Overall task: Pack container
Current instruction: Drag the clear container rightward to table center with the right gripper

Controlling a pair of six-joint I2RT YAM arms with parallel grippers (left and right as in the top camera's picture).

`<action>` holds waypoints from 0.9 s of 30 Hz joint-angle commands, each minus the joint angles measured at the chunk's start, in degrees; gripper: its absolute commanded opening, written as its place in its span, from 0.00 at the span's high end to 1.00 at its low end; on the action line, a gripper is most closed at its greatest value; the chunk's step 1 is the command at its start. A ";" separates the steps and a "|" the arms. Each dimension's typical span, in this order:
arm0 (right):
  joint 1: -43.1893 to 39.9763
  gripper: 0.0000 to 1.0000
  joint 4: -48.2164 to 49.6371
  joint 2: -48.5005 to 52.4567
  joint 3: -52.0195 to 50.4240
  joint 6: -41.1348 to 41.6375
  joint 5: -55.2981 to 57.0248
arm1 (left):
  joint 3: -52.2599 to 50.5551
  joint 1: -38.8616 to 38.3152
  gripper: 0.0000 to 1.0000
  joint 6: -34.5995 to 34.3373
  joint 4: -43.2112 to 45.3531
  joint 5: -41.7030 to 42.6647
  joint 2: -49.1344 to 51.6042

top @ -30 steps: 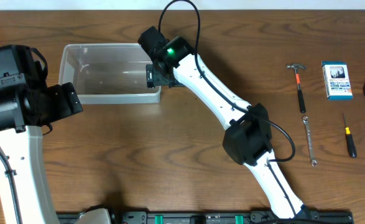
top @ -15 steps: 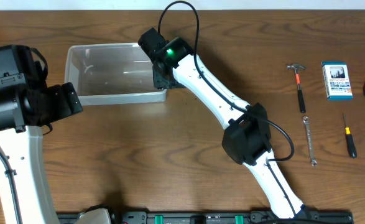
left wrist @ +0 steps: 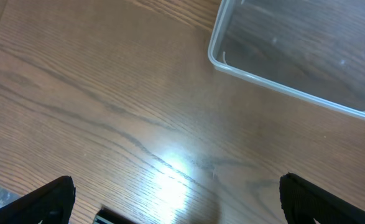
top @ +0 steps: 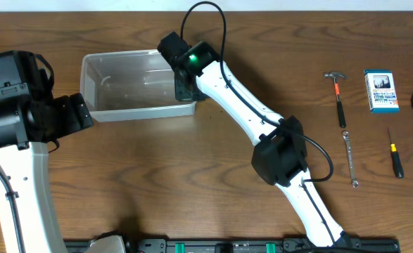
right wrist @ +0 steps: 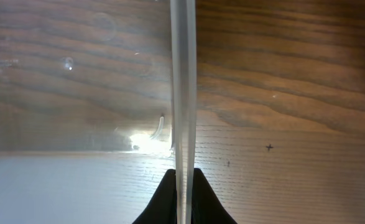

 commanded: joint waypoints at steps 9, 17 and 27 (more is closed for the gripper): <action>-4.11 0.96 -4.74 0.46 1.03 -0.55 1.49 | 0.63 0.31 0.02 0.55 -0.33 -0.68 -0.13; -7.93 0.99 -11.91 0.46 1.03 -0.85 1.79 | 0.63 0.31 0.02 0.52 -0.35 -0.68 -0.13; -14.67 0.99 -21.64 0.37 1.03 -5.75 3.06 | 0.63 0.31 0.02 0.52 -0.50 -0.68 -0.13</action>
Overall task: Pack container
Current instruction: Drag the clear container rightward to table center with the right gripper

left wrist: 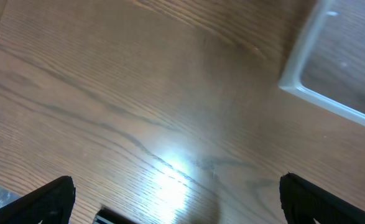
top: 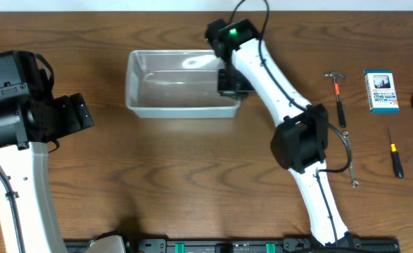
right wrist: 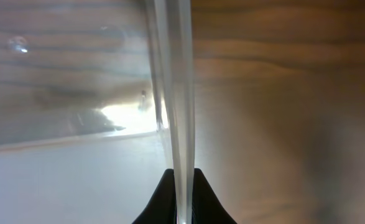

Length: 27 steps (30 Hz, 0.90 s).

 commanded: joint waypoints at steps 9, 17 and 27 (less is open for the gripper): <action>-7.93 0.99 -2.36 -3.26 0.13 -11.13 3.17 | 0.61 0.31 0.02 0.50 -0.39 -0.68 -0.13; -12.22 0.99 -2.34 -8.24 -2.60 -16.28 -0.24 | 0.61 0.31 0.02 0.50 -0.92 -0.68 -0.13; -15.78 0.99 -2.14 -17.75 -21.24 -17.57 -0.22 | 0.61 0.31 0.02 0.50 -1.22 -0.68 -0.13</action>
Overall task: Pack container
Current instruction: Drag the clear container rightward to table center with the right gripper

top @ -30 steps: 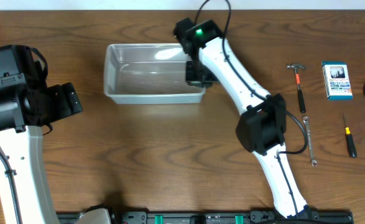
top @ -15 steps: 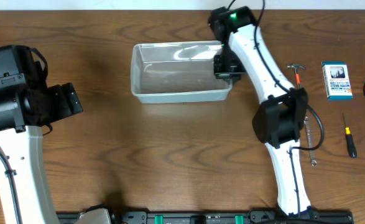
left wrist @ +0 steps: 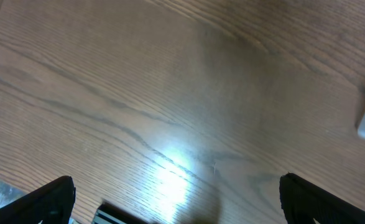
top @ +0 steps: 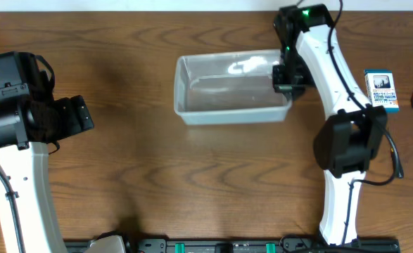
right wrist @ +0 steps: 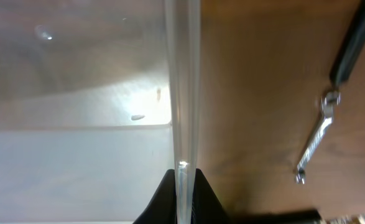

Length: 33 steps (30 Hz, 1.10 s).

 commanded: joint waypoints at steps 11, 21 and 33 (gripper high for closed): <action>-1.62 0.99 1.31 -11.93 -15.34 -4.76 0.87 | 0.61 0.31 0.02 0.50 -0.24 -0.68 -0.13; -3.80 0.98 13.88 -15.02 -29.16 -6.10 0.17 | 0.61 0.31 0.02 0.50 -0.44 -0.66 -0.13; -4.39 0.93 17.66 -15.02 -30.97 -6.62 0.90 | 0.61 0.31 0.02 0.48 -1.07 -0.66 -0.13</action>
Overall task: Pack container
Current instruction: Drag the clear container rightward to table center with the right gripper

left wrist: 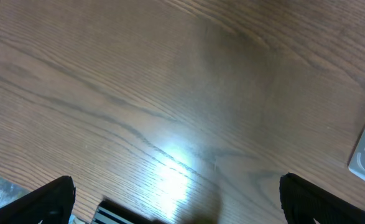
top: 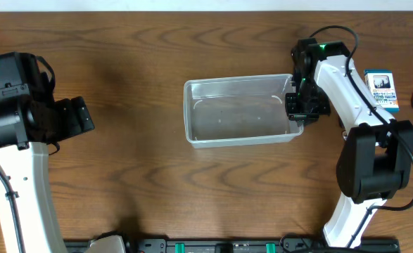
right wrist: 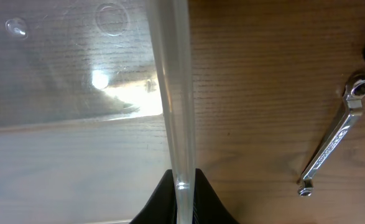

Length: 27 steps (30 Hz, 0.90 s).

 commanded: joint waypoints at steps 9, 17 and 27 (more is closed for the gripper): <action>-5.49 0.92 -1.53 -1.11 -0.70 0.50 2.32 | 0.63 0.31 0.02 0.31 -0.37 -0.66 -0.13; -6.84 0.94 -1.31 -1.11 -0.70 -0.15 1.44 | 0.63 0.31 0.02 0.31 -0.37 -0.66 -0.13; -4.92 0.91 0.20 -1.11 -0.70 -6.97 -1.64 | 0.63 0.31 0.02 0.31 -0.37 -0.66 -0.13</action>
